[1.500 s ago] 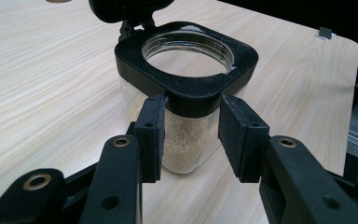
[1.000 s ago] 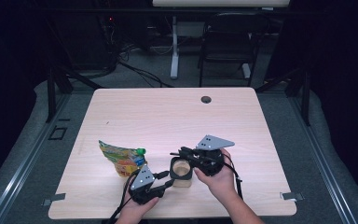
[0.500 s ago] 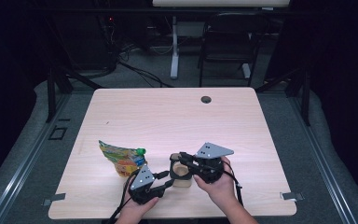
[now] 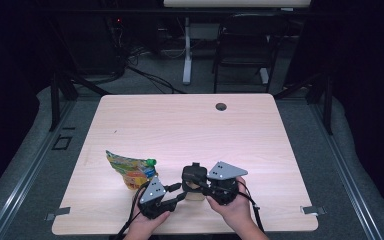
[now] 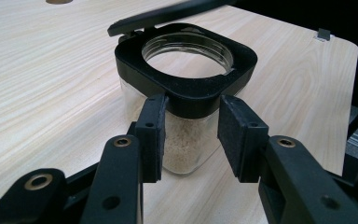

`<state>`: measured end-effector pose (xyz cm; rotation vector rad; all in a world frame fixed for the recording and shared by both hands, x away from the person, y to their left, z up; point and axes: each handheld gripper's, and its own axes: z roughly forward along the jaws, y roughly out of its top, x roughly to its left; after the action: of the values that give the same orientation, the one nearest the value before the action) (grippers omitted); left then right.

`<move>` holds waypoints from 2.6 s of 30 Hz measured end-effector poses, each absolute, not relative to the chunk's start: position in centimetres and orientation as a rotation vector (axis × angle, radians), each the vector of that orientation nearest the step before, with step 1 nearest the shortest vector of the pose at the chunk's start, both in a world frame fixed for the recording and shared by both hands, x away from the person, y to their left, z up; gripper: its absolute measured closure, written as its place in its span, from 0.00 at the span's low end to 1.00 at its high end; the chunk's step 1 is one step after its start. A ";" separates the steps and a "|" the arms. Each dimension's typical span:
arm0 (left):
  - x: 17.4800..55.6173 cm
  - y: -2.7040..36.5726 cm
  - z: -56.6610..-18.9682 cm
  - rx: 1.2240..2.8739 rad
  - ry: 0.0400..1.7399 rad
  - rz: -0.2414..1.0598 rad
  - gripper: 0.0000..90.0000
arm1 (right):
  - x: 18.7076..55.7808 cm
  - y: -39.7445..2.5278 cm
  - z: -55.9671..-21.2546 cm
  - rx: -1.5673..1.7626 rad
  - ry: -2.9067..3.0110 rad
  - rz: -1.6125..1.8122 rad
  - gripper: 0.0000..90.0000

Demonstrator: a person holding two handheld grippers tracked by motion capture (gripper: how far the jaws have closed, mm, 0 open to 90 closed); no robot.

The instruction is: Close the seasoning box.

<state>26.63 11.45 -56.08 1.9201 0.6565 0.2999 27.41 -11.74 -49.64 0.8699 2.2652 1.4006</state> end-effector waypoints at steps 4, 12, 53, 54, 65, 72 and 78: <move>26.6 11.5 -56.0 1.921 0.654 0.300 0.69 | 27.3 -11.7 -49.7 0.871 2.263 1.397 0.90; 26.6 11.5 -56.0 1.921 0.653 0.301 0.69 | 27.0 -11.7 -50.1 0.877 2.281 1.403 0.89; 25.5 14.5 -53.6 1.936 0.662 0.362 0.69 | 26.7 -14.6 -49.4 0.945 2.215 1.434 0.88; 25.5 14.7 -53.5 1.933 0.665 0.364 0.69 | 26.6 -14.7 -49.5 0.953 2.210 1.435 0.88; 24.8 16.9 -52.3 1.944 0.667 0.386 0.68 | 26.1 -16.7 -49.8 0.995 2.189 1.414 0.88; 24.5 18.7 -52.2 1.950 0.682 0.394 0.68 | 25.6 -18.2 -50.3 1.048 2.157 1.415 0.88; 24.4 20.2 -52.3 1.939 0.713 0.404 0.68 | 25.4 -18.9 -50.6 1.073 2.154 1.408 0.88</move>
<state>24.38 20.22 -52.30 1.9390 0.7132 0.4037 25.45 -18.91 -50.63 1.0734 2.1541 1.4079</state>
